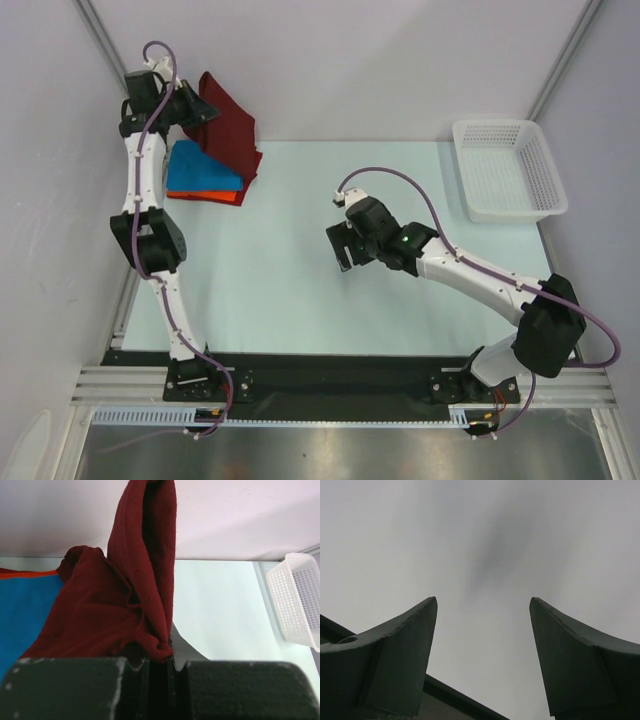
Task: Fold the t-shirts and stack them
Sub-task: Neatly place the folded tshirt to the corner
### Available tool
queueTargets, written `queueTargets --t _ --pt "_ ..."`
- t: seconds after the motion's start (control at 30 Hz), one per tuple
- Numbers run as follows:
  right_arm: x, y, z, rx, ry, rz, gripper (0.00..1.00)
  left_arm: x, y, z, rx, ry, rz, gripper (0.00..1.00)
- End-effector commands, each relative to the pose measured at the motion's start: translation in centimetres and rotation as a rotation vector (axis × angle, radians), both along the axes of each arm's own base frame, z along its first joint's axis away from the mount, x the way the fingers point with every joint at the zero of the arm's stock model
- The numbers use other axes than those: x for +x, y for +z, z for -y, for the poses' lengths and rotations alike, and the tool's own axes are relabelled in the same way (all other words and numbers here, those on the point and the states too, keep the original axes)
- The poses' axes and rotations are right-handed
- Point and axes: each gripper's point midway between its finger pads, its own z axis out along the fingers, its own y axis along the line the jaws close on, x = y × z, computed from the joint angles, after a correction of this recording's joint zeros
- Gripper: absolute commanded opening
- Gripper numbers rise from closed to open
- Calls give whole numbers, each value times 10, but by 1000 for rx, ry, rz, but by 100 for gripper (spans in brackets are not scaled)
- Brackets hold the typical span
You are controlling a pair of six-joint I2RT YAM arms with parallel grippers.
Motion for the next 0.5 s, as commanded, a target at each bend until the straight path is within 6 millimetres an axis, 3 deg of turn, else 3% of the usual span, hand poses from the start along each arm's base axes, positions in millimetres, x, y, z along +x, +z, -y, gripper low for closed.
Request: queueTargets --t 0.0,0.2,0.3,0.47 --pt "7 21 -14 44 17 36 80 -10 51 3 -21 -45 116 0" --pt "6 19 -12 25 25 35 80 -19 58 -5 -18 -19 105 0" --pt "10 22 -17 32 30 41 80 -27 74 0 -24 -29 132 0" --pt "13 25 -24 40 41 46 80 -32 82 2 -34 -37 145 0"
